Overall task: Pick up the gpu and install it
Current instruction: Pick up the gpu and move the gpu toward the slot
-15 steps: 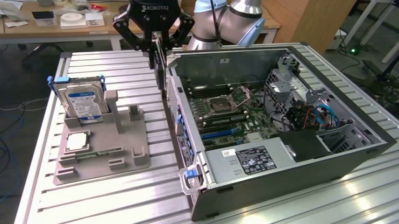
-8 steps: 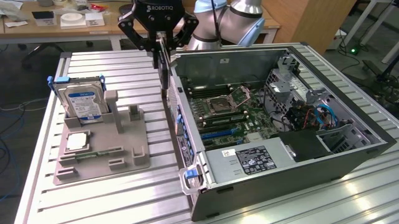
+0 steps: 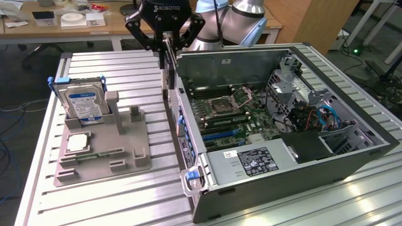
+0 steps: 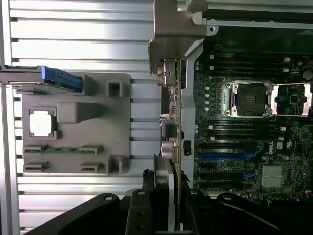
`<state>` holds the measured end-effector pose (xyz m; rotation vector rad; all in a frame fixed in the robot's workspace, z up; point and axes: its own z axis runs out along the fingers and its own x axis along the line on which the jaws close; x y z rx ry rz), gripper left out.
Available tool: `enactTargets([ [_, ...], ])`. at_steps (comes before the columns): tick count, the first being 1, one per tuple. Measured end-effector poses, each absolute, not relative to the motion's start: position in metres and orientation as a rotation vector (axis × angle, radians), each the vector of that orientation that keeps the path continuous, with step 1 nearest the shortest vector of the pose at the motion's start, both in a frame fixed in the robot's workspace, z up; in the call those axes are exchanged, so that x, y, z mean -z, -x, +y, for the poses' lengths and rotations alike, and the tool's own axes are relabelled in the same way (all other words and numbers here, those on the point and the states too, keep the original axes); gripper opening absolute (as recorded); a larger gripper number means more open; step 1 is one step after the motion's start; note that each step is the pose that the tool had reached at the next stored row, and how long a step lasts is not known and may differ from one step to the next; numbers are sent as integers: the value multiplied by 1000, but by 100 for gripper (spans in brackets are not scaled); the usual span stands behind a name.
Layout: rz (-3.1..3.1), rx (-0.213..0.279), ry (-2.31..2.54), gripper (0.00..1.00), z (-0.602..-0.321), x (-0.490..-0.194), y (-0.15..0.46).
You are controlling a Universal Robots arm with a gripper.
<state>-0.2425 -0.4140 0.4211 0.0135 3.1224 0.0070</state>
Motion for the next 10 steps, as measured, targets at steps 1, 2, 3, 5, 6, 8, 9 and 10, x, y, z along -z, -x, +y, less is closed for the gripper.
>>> enactTargets([
  [1, 3122, -7, -14, 28, -414, -421, 241],
  [2, 3122, -7, -14, 28, -414, -421, 240],
  [3, 3122, -7, -14, 28, -414, -421, 239],
  [5, 3122, -7, -14, 28, -414, -421, 236],
  [6, 3122, -7, -14, 28, -414, -421, 235],
  [8, 3122, -7, -13, 28, -414, -421, 232],
  [9, 3122, -7, -14, 28, -414, -421, 231],
  [10, 3122, -7, -14, 28, -414, -421, 229],
])
